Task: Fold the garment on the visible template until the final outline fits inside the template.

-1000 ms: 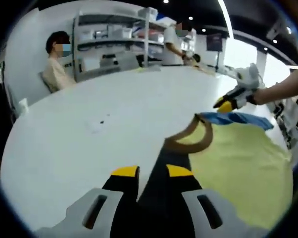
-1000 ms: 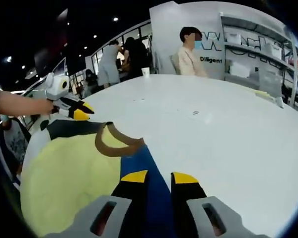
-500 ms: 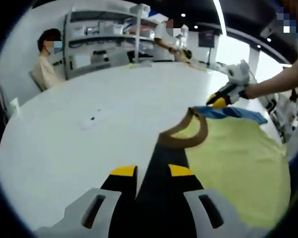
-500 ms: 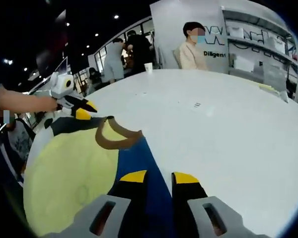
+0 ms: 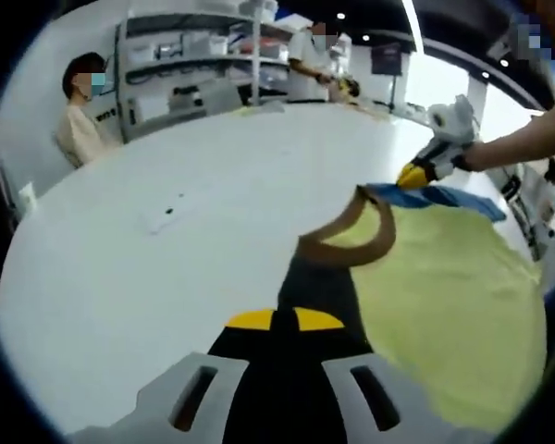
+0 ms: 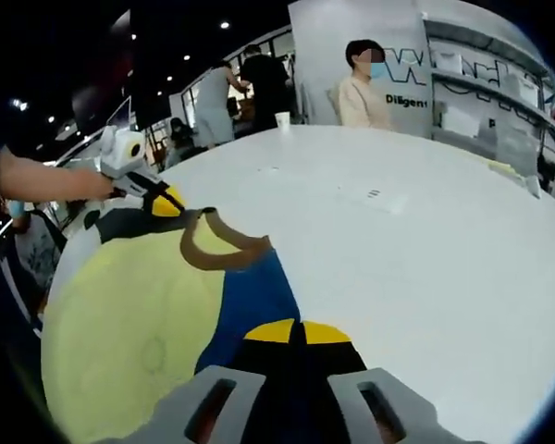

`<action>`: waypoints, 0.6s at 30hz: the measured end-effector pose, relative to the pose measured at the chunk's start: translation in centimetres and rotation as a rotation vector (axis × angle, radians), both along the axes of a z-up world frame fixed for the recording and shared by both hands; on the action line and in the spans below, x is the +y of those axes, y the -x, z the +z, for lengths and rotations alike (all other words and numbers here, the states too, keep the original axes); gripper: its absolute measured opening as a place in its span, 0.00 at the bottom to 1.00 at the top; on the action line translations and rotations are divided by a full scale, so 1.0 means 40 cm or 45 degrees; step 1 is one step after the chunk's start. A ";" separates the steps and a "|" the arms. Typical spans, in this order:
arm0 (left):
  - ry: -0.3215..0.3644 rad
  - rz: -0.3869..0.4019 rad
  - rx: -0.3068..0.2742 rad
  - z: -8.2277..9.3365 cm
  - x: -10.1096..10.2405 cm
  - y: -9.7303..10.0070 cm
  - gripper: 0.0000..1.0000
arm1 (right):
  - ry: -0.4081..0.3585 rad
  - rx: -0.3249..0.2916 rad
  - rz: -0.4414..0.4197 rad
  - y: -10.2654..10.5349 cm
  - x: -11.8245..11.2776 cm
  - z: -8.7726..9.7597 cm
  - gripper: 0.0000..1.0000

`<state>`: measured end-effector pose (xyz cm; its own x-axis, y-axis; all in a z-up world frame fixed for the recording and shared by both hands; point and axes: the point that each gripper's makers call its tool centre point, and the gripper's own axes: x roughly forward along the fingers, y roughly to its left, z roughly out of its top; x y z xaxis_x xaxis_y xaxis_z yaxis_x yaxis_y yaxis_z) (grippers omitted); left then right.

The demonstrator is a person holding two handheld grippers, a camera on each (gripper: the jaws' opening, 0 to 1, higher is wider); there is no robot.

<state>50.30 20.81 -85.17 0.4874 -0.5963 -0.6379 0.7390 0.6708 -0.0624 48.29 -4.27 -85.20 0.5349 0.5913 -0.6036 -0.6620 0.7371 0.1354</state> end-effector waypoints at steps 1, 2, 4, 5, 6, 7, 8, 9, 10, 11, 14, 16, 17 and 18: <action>-0.006 -0.004 -0.010 0.000 0.001 0.000 0.01 | 0.000 0.008 -0.010 -0.005 -0.006 -0.004 0.00; -0.016 -0.013 -0.026 0.000 0.002 0.000 0.01 | 0.004 0.003 -0.008 -0.007 -0.007 -0.005 0.00; -0.022 -0.015 -0.033 0.000 -0.003 0.006 0.01 | 0.016 -0.006 -0.003 -0.008 -0.010 -0.004 0.00; -0.025 -0.017 -0.037 0.000 -0.006 0.009 0.01 | 0.018 -0.007 -0.001 -0.011 -0.010 -0.005 0.00; -0.022 -0.014 -0.035 0.000 -0.004 0.006 0.01 | 0.019 -0.009 -0.001 -0.013 -0.011 -0.005 0.00; -0.022 -0.012 -0.036 -0.001 -0.005 0.005 0.01 | 0.018 -0.011 -0.005 -0.014 -0.011 -0.005 0.00; -0.025 -0.013 -0.046 -0.003 -0.001 -0.002 0.01 | 0.012 -0.010 -0.012 -0.020 -0.013 -0.005 0.00; -0.023 -0.011 -0.048 -0.004 -0.002 -0.004 0.01 | 0.009 -0.008 -0.016 -0.025 -0.014 -0.007 0.00; -0.020 -0.007 -0.048 -0.002 0.000 -0.005 0.01 | 0.009 -0.011 -0.020 -0.029 -0.015 -0.007 0.00; -0.019 -0.006 -0.048 -0.002 0.000 -0.006 0.01 | 0.007 -0.012 -0.023 -0.030 -0.015 -0.007 0.00; -0.003 0.008 -0.047 -0.001 -0.005 -0.013 0.01 | 0.011 -0.016 -0.038 -0.043 -0.020 -0.010 0.00; -0.003 0.010 -0.048 -0.003 -0.003 -0.024 0.01 | 0.011 -0.021 -0.041 -0.046 -0.020 -0.008 0.00; -0.004 0.010 -0.049 -0.003 -0.004 -0.028 0.01 | 0.011 -0.025 -0.047 -0.048 -0.021 -0.007 0.00; -0.007 0.011 -0.050 -0.004 -0.005 -0.024 0.01 | 0.013 -0.026 -0.056 -0.055 -0.025 -0.008 0.00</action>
<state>51.25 20.59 -85.32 0.5171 -0.5886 -0.6214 0.7351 0.6773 -0.0299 50.48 -5.25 -85.52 0.5726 0.5607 -0.5981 -0.6312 0.7671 0.1147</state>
